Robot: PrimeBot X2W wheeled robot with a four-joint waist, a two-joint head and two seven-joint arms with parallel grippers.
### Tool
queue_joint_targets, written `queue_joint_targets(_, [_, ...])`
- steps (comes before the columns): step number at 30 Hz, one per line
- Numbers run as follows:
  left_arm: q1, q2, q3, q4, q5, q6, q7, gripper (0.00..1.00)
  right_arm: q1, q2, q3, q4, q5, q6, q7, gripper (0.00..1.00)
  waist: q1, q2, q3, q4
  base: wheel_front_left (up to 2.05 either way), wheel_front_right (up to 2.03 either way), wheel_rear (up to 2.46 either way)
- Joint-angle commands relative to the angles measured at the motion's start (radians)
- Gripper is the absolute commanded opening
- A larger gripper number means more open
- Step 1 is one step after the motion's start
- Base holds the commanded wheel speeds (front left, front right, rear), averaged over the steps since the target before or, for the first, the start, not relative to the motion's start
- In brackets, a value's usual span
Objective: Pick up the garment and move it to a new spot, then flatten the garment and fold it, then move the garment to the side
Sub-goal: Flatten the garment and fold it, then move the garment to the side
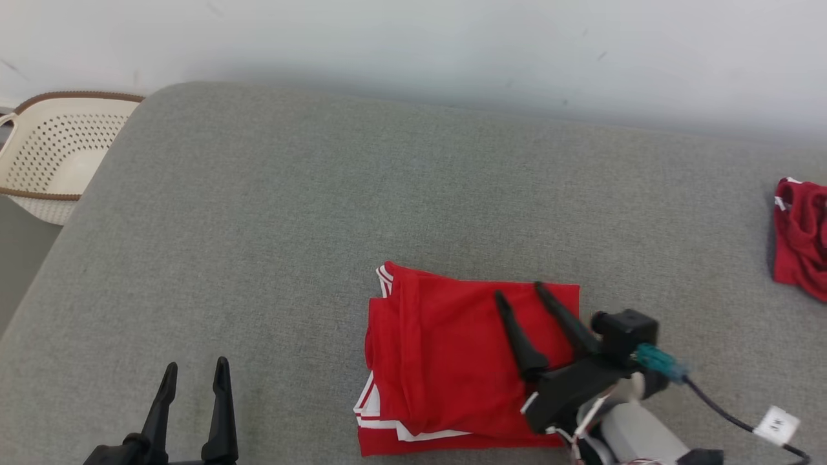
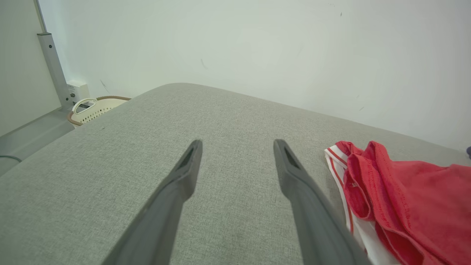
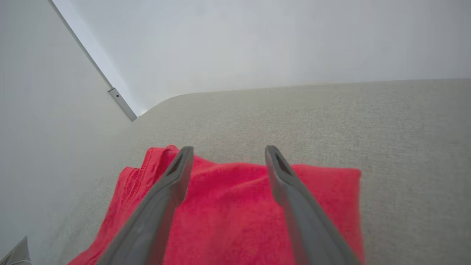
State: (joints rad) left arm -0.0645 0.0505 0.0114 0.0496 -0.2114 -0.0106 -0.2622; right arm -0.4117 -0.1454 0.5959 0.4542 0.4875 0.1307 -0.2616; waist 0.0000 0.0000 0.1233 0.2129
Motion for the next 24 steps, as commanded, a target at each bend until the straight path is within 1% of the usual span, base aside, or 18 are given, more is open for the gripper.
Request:
queue_joint_targets(1, [0.012, 0.001, 0.004, -0.004, 0.003, 0.001, -0.005, 1.0, 0.019, -0.014, -0.026, -0.008, -0.015, 0.0, -0.004, 1.0, 0.0, 0.0, -0.009, -0.011, 0.0, 0.0, 0.0])
queue_joint_targets(6, [0.023, 0.001, 0.009, -0.007, 0.005, 0.0, -0.005, 1.0, 0.051, -0.045, -0.116, 0.006, -0.053, 0.0, -0.004, 1.0, 0.0, 0.0, -0.019, -0.03, 0.0, 0.0, 0.0])
queue_joint_targets(10, [0.024, 0.001, 0.01, -0.005, 0.005, -0.002, -0.005, 1.0, 0.057, -0.054, -0.134, 0.067, -0.043, 0.0, -0.003, 1.0, 0.0, 0.0, -0.023, -0.039, 0.0, 0.0, 0.0])
queue_joint_targets(18, [0.024, 0.001, 0.006, -0.004, 0.002, -0.004, -0.005, 1.0, 0.032, -0.043, -0.071, 0.188, 0.009, 0.0, 0.006, 1.0, 0.0, 0.0, -0.024, -0.044, 0.0, 0.0, 0.0])
queue_joint_targets(24, [0.019, 0.001, 0.006, -0.001, 0.003, -0.009, -0.005, 1.0, 0.012, -0.037, -0.008, 0.242, 0.064, 0.0, 0.041, 1.0, 0.0, 0.0, -0.019, -0.037, 0.0, 0.0, 0.0])
